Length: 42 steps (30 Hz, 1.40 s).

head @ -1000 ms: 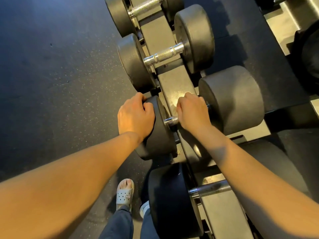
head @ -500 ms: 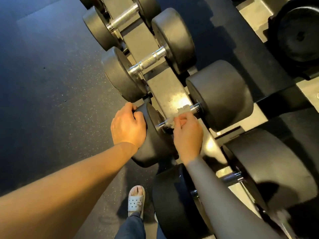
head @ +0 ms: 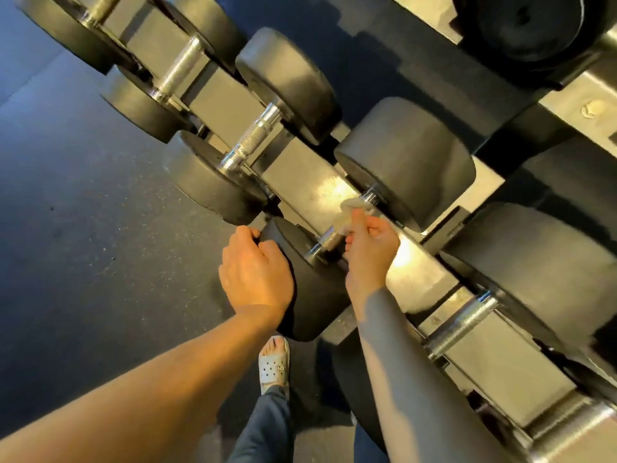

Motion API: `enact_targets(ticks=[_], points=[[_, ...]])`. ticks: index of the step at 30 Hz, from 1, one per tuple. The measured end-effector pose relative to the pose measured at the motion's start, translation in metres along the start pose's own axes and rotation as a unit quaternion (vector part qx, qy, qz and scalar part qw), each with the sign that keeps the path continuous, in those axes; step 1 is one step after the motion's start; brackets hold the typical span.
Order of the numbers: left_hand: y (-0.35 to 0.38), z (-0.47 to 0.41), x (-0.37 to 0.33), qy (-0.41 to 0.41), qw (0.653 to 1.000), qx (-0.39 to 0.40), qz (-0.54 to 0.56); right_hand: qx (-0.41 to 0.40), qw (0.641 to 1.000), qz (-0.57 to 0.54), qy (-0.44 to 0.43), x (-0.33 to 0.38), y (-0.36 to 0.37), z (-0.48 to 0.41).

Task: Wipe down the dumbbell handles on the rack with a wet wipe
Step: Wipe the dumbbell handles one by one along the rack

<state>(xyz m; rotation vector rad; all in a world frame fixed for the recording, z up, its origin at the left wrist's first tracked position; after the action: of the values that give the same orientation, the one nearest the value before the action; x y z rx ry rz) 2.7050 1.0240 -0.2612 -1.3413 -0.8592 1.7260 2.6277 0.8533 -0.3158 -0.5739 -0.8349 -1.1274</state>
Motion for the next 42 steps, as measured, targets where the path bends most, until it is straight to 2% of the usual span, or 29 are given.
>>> enact_targets(ticks=[4,6,8,10,12,15,19,20,21,24,25,28,30,32,35,42], points=[[-0.002,-0.001,0.002,0.015,1.000,0.021,0.007,-0.057,0.997,-0.051,-0.025,0.015,0.007,-0.010],[-0.003,-0.001,0.002,0.027,0.999,0.029,0.015,-0.067,0.995,-0.078,-0.005,0.010,0.011,-0.011],[-0.003,-0.001,0.001,0.033,0.999,0.034,0.015,-0.076,0.987,-0.125,0.061,0.004,0.014,-0.013],[-0.004,-0.001,0.001,0.034,0.999,0.034,0.008,-0.083,0.968,-0.188,0.146,0.000,0.011,-0.018],[-0.004,-0.002,0.001,0.032,0.999,0.043,0.005,-0.090,0.949,-0.231,0.195,-0.002,0.007,-0.021],[-0.003,-0.003,0.002,0.030,0.998,0.050,0.002,-0.061,0.947,-0.227,0.218,0.001,0.013,-0.024],[-0.001,-0.002,0.000,0.035,0.998,0.057,-0.001,-0.028,0.940,-0.279,0.193,-0.004,0.022,-0.031],[-0.001,-0.002,0.000,0.035,0.998,0.057,-0.001,-0.004,0.914,-0.341,0.218,-0.013,0.025,-0.037],[-0.001,-0.002,0.000,0.033,0.998,0.055,-0.001,-0.007,0.921,-0.326,0.214,-0.014,0.025,-0.038],[-0.002,-0.002,0.000,0.031,0.998,0.055,-0.002,-0.108,0.935,-0.294,0.166,0.002,0.018,-0.005],[-0.002,-0.001,-0.001,0.032,0.998,0.056,-0.001,-0.115,0.940,-0.275,0.166,0.004,0.020,-0.004],[-0.002,0.000,-0.001,0.034,0.998,0.054,0.000,-0.110,0.960,-0.202,0.163,0.013,0.028,-0.001],[-0.002,-0.001,0.000,0.034,0.998,0.051,0.000,-0.066,0.954,-0.214,0.201,0.010,0.029,-0.006],[-0.002,-0.001,-0.001,0.035,0.998,0.049,-0.002,-0.017,0.945,-0.258,0.202,0.007,0.026,-0.011],[-0.001,-0.001,-0.001,0.036,0.998,0.048,-0.003,0.013,0.939,-0.264,0.219,0.002,0.027,-0.016],[-0.002,0.000,-0.001,0.041,0.998,0.049,-0.005,-0.050,0.985,-0.121,0.116,0.005,0.027,0.005]])
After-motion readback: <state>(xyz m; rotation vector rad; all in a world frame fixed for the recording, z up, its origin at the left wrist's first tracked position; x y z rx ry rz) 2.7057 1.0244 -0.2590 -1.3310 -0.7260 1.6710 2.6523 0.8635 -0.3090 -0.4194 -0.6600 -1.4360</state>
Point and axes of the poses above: each hand's wrist, its own z-axis away from the middle knuckle, its own y-axis out of the palm, x = y × z, the point moved 5 cm from there along -z, towards the middle knuckle, and after that the axes turned 4 degrees about -z, right-handed, at the moved point
